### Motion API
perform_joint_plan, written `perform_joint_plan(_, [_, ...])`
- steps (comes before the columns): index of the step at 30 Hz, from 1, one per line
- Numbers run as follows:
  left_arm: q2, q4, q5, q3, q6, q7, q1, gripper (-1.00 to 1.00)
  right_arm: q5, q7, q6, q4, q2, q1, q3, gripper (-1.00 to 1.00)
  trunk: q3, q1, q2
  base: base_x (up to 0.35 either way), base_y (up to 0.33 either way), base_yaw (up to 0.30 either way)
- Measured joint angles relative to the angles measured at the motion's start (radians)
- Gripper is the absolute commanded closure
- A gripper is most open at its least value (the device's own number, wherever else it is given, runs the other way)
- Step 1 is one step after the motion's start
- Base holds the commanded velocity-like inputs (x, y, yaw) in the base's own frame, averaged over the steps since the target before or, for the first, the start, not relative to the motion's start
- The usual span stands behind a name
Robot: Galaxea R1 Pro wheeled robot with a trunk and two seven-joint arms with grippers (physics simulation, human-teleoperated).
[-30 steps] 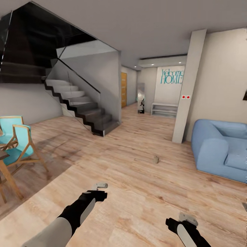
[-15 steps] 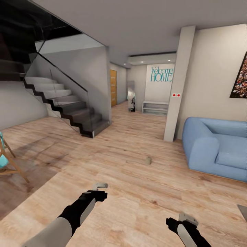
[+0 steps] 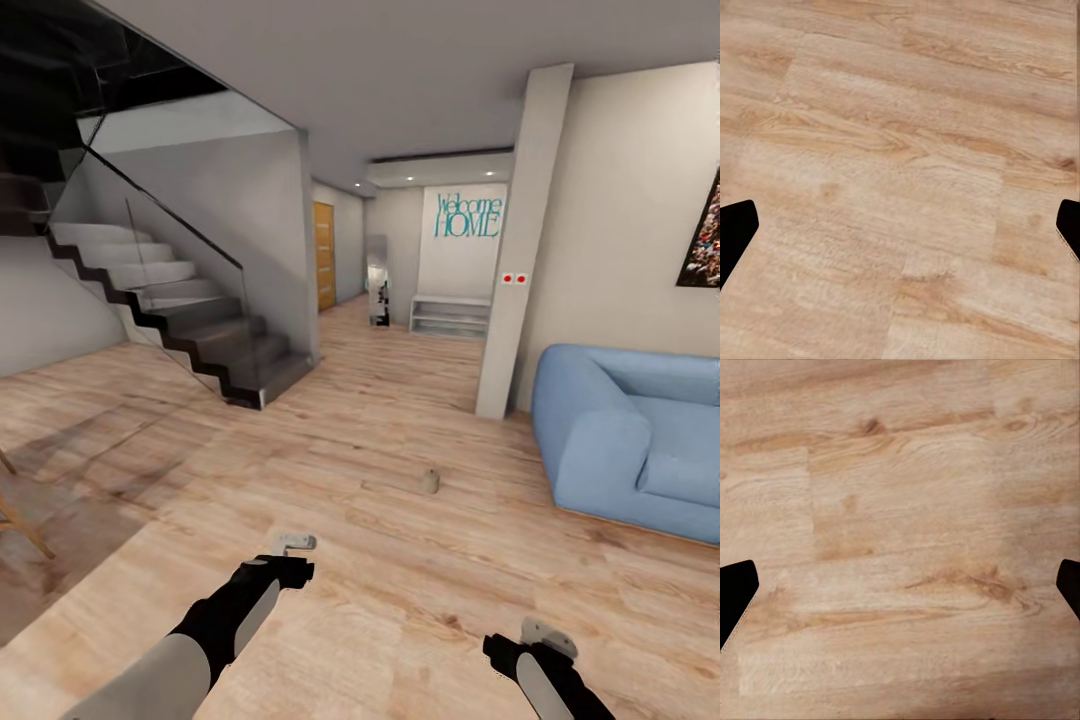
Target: Place each of the two pumpkins and all three candles from the living room inside a cabinet in the living room (use any cabinet), then make sure every cabinet is closed, and position the cauldron so it is next to a table in the living room.
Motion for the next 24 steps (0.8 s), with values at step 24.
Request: perform_joint_plan(24, [0.000,0.000,0.000,-0.004,-0.005,0.000,0.000,-1.00,-0.002,0.001,0.001,0.001,-0.001,0.000,-0.001,-1.00,0.000,0.000,0.000,0.336,-0.007,-0.277])
